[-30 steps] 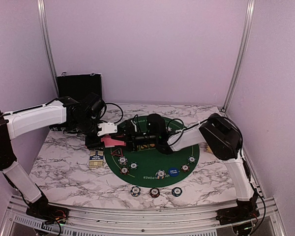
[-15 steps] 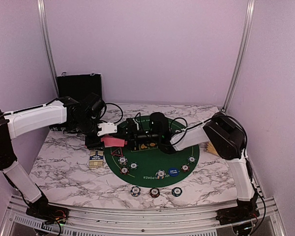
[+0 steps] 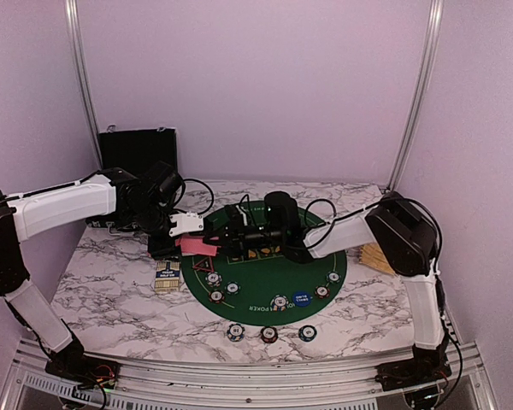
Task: Distribute texas hold em gaming equipment
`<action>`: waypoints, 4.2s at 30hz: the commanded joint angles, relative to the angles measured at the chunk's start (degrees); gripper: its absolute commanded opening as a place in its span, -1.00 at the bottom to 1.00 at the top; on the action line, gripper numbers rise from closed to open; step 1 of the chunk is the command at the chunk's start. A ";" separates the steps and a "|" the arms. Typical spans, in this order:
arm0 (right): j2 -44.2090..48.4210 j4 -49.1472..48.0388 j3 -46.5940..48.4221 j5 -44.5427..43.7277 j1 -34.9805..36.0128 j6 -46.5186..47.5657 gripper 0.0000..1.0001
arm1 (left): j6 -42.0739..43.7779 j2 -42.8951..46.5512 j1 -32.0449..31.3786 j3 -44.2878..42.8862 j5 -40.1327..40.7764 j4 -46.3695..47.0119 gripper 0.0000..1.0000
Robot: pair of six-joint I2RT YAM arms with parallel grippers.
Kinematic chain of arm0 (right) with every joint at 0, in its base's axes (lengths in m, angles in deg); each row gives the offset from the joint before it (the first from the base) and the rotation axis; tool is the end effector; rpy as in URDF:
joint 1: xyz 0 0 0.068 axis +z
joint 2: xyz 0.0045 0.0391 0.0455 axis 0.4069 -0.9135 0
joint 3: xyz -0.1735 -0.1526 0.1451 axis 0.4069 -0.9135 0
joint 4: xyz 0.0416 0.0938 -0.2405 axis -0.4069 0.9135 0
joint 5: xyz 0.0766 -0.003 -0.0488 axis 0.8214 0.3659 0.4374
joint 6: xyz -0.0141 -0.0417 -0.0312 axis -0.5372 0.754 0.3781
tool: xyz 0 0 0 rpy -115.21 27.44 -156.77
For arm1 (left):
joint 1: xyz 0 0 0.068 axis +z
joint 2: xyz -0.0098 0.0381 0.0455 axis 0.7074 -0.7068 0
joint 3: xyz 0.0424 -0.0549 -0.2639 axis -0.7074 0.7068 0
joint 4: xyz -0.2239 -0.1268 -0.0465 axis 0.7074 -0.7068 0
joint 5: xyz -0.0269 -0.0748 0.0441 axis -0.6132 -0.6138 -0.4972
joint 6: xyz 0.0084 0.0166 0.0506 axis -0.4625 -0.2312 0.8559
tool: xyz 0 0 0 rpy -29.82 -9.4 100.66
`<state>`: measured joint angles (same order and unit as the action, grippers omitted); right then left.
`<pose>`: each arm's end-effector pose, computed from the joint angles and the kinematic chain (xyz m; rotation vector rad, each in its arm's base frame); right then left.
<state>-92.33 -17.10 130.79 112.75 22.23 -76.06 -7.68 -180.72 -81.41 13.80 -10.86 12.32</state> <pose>0.3131 0.3649 0.1726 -0.2047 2.3048 2.0933 0.2689 -0.1993 0.2630 1.7916 1.9655 0.0327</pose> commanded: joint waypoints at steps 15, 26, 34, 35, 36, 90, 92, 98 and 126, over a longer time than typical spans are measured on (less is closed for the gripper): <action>8.96 15.70 -2.98 2.58 -7.54 12.68 -1.00 | 0.42 0.18 0.17 -0.15 0.33 0.27 -0.82; 6.75 33.10 5.59 -1.05 -21.03 25.55 -1.00 | 0.38 0.27 0.17 -0.15 0.39 0.17 -0.82; -2.38 44.95 19.13 -7.51 -26.23 32.86 -1.00 | 0.31 0.31 0.08 -0.36 0.05 -0.04 -0.83; -3.91 46.34 21.08 -8.13 -26.41 33.64 -1.00 | 0.29 0.35 0.12 -0.38 0.05 -0.09 -0.83; -5.28 47.55 23.88 -8.56 -26.53 34.18 -1.00 | 0.29 0.43 0.15 -0.41 0.05 -0.16 -0.82; -6.63 62.40 35.16 -23.62 -27.08 43.87 0.37 | -0.08 0.65 0.16 0.31 -0.60 -0.45 -0.83; -4.14 60.93 31.76 -23.44 -26.33 43.89 0.41 | -0.13 0.78 0.17 0.33 -0.55 -0.45 -0.83; 4.42 55.39 20.87 -22.30 -22.98 42.89 0.51 | -0.30 0.79 0.18 0.21 -0.31 -0.45 -0.83; 9.68 27.21 0.19 -9.51 -2.68 26.02 0.85 | -1.36 0.79 0.17 -0.91 -0.59 -0.42 -0.88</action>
<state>-79.83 15.57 130.31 100.65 17.42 -46.51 -8.35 -180.72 -81.41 13.80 -10.88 12.25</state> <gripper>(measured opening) 0.922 0.637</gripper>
